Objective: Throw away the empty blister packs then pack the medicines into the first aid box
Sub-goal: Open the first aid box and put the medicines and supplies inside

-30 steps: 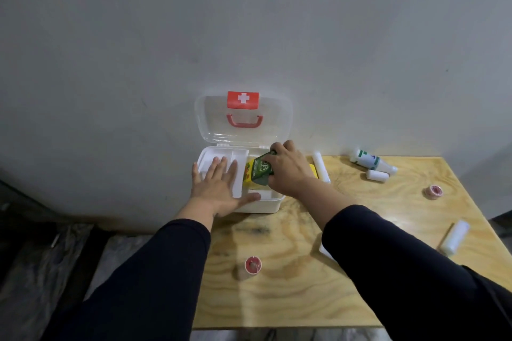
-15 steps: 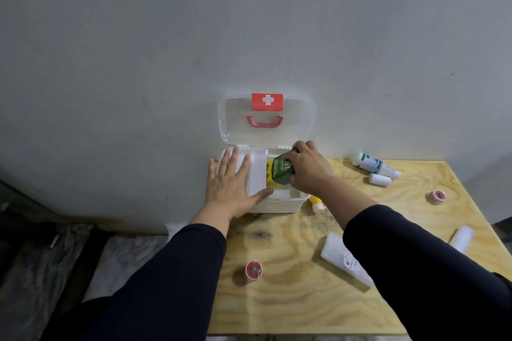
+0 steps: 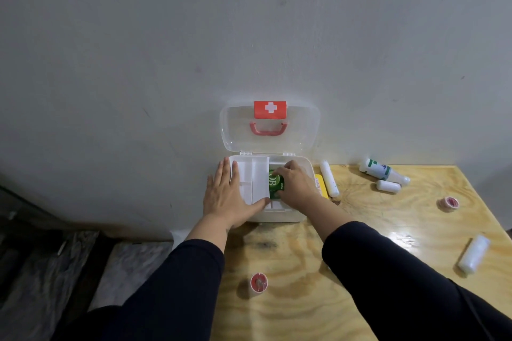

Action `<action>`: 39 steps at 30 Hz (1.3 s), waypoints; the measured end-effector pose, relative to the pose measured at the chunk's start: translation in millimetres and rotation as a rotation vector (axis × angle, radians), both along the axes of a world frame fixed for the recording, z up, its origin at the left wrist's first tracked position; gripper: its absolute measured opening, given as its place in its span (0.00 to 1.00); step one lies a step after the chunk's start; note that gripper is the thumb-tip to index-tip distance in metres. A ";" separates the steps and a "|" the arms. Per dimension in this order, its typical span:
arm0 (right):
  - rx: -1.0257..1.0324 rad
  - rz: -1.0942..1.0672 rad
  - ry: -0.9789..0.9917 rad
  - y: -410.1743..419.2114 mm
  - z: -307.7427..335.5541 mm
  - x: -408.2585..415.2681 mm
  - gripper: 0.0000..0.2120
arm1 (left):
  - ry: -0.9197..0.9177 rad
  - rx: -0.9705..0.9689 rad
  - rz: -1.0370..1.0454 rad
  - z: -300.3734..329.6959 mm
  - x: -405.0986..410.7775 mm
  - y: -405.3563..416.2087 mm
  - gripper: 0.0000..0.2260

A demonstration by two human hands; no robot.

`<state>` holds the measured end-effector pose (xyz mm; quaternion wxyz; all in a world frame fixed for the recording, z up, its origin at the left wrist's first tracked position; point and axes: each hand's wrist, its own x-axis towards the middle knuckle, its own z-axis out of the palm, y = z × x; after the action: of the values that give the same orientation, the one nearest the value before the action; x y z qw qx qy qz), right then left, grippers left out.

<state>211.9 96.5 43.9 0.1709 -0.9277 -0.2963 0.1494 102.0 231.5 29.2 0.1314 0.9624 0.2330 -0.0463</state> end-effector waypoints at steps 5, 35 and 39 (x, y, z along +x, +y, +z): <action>-0.018 -0.041 0.008 10.2 -11.8 2.4 0.25 | 0.018 0.022 -0.003 1.3 -0.7 0.4 0.54; 0.138 -0.225 0.013 -164.0 5.4 -48.4 0.11 | 0.134 0.112 -0.125 12.9 15.6 -18.7 0.42; -0.035 -0.167 0.044 -200.1 -19.8 -79.4 0.20 | 0.098 0.150 -0.130 7.8 15.7 -16.9 0.42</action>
<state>132.5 -103.6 24.1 0.1728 -0.9486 -0.2116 0.1600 117.8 214.6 37.0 0.0442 0.9792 0.1791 -0.0840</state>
